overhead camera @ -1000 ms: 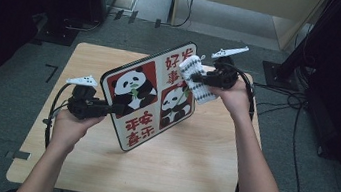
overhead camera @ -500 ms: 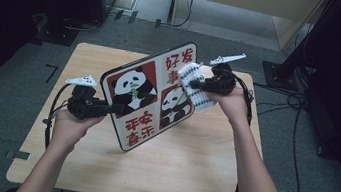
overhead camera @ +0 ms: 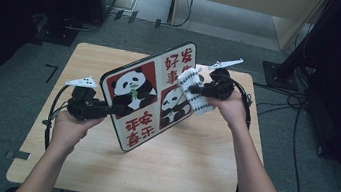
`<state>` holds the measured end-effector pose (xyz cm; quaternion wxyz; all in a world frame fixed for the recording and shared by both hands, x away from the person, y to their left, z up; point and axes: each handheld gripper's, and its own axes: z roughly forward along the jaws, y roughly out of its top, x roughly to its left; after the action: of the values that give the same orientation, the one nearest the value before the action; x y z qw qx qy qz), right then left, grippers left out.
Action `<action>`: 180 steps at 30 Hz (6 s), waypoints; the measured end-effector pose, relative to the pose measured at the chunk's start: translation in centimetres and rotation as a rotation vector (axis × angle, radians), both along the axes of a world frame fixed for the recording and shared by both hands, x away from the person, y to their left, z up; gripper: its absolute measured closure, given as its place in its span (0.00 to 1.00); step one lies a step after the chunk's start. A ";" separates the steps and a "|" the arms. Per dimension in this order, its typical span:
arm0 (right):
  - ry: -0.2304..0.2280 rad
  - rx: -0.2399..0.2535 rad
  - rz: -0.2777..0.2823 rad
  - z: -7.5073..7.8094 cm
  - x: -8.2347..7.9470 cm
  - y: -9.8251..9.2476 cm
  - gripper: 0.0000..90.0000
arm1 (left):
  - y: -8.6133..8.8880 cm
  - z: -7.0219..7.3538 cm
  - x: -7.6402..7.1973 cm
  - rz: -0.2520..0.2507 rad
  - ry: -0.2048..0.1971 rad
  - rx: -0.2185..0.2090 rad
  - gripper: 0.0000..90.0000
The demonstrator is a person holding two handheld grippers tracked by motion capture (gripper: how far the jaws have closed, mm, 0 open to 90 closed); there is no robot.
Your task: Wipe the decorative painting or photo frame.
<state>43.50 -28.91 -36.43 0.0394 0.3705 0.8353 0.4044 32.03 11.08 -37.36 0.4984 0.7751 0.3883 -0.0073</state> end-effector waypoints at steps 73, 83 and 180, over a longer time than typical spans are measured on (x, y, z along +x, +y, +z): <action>0.187 -0.110 -0.060 -8.7 -1.3 -1.0 0.86 | 0.1 0.3 0.3 -0.014 -0.001 0.010 0.87; 0.235 -0.121 -0.061 -10.0 -1.6 -1.1 0.86 | 0.1 0.3 0.3 -0.022 -0.005 0.013 0.87; -0.064 0.004 0.100 9.7 0.8 5.2 0.87 | 0.8 0.4 0.6 -0.011 0.032 -0.029 0.86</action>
<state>44.35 -23.72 -26.76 0.0449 0.3152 0.8502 0.4192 32.63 11.87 -36.95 0.5033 0.7698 0.3915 -0.0280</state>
